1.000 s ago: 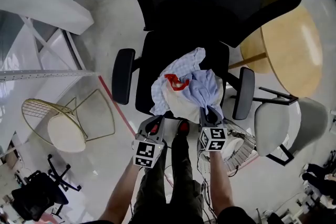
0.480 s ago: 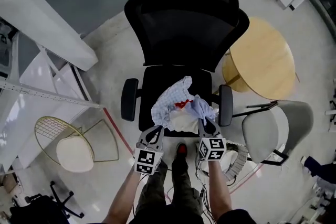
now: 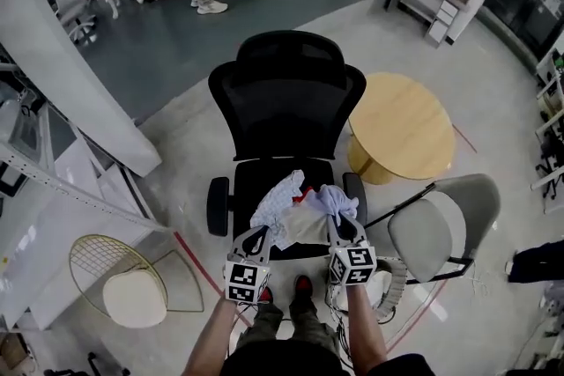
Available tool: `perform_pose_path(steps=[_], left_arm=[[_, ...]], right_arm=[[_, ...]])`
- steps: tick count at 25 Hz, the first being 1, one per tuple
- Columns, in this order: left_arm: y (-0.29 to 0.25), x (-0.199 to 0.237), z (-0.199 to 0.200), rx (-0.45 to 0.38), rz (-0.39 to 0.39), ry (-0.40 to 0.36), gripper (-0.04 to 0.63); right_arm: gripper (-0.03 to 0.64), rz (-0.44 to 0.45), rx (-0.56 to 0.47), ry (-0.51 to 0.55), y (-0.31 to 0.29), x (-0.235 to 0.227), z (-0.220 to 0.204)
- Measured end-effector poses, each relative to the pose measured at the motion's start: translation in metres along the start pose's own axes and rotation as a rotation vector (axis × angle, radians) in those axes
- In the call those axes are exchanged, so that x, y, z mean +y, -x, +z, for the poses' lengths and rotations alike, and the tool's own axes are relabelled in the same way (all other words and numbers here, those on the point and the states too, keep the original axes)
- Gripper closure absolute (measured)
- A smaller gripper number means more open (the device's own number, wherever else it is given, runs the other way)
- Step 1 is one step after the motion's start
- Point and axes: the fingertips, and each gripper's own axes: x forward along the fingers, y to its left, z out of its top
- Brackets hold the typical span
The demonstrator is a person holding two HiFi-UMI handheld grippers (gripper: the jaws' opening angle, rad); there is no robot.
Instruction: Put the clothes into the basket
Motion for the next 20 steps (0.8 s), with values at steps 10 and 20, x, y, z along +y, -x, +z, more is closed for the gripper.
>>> perform_pose_path(steps=[10,20], left_arm=[[0.026,-0.020,0.043,-0.093,-0.115,-0.100,0.589],[0.023,-0.076,0.055,-0.109,-0.264,-0.162,0.589]], right_arm=[[0.540,-0.101,-0.131,-0.008,0.058,0.021,0.040],[0.540,-0.239,-0.204,-0.032,0.128,-0.003,0.046]])
